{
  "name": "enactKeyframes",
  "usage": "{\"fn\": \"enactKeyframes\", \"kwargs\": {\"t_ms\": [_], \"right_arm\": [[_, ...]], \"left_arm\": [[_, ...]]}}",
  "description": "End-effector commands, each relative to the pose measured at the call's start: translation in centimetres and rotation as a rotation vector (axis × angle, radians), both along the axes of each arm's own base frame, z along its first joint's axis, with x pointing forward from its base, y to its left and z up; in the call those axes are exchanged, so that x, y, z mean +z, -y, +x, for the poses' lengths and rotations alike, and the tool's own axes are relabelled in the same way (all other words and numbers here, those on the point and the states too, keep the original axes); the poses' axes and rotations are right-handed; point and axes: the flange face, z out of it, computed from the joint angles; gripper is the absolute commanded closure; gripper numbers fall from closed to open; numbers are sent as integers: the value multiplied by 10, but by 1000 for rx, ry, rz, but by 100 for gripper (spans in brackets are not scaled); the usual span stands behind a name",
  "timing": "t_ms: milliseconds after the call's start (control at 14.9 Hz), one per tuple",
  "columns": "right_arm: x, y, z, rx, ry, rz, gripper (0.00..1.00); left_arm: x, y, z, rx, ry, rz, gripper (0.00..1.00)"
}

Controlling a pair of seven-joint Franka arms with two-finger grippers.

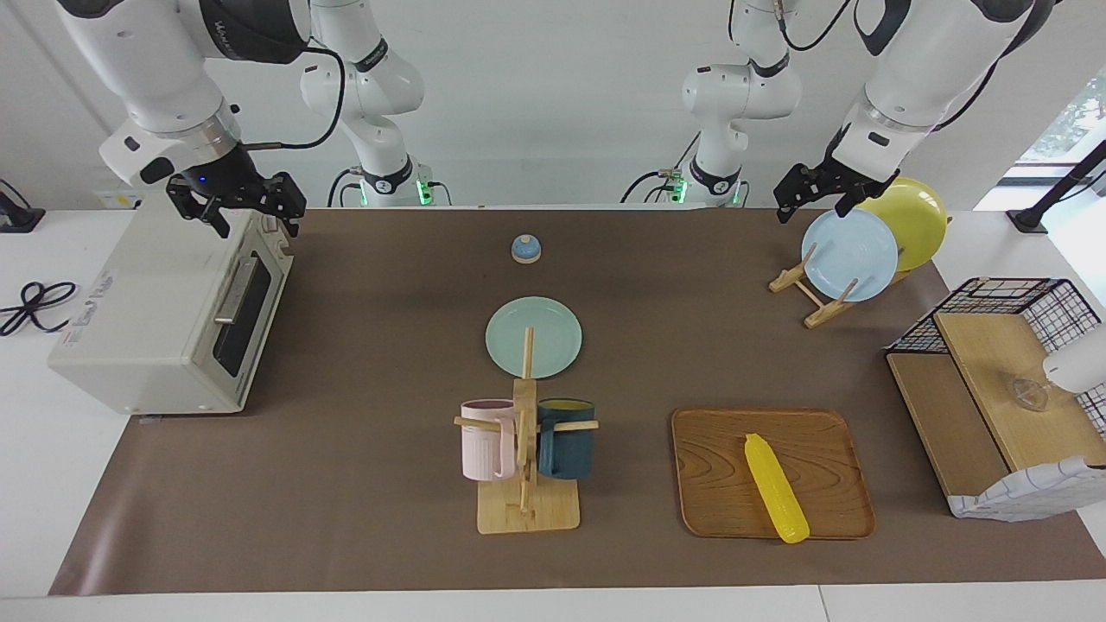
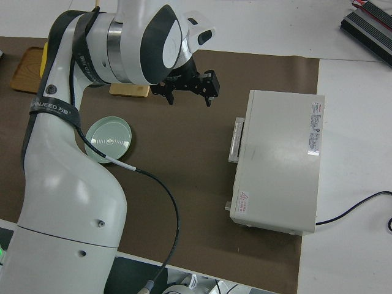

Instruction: Put corn in oven

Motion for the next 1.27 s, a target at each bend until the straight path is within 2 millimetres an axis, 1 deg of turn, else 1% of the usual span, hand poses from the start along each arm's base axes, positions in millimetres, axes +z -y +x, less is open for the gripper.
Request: {"fn": "enactKeyframes", "kwargs": {"t_ms": [0,134,201,268,401,535,602,669,736,803,937,1137,1204], "right_arm": [[2,1,-2,14,13,15,0],[2,-1,-3,17,8,9,0],[1,2,-3,13,7,10,0],[-1,9,-4,-1,4,14,0],[-5,29,-8,-38,-5,17,0],[-7,30,-11,-27,-10,22,0],[-9,30,-12,-30,-14,25,3],[-12,27,-14,-29,-16,26,52],[-15,28,-14,-28,-11,24,81],[-21,30,-15,-24,-1,25,100],[-32,31,-19,26,31,21,100],[-57,34,-33,62,32,-3,100],[-70,35,-33,69,31,-33,100]], "left_arm": [[6,-4,0,11,21,12,0],[5,-4,0,7,20,12,0],[5,-4,0,8,20,12,0],[5,-3,0,10,20,13,0],[5,-2,0,8,20,13,0],[6,-1,0,5,23,12,0],[4,1,0,-1,23,13,0],[4,0,1,7,31,13,0],[4,-1,2,11,35,10,0],[5,-1,3,13,45,9,0],[5,-1,5,21,63,5,0],[1,4,15,32,82,-55,0],[-4,5,21,33,89,-59,0]]}}
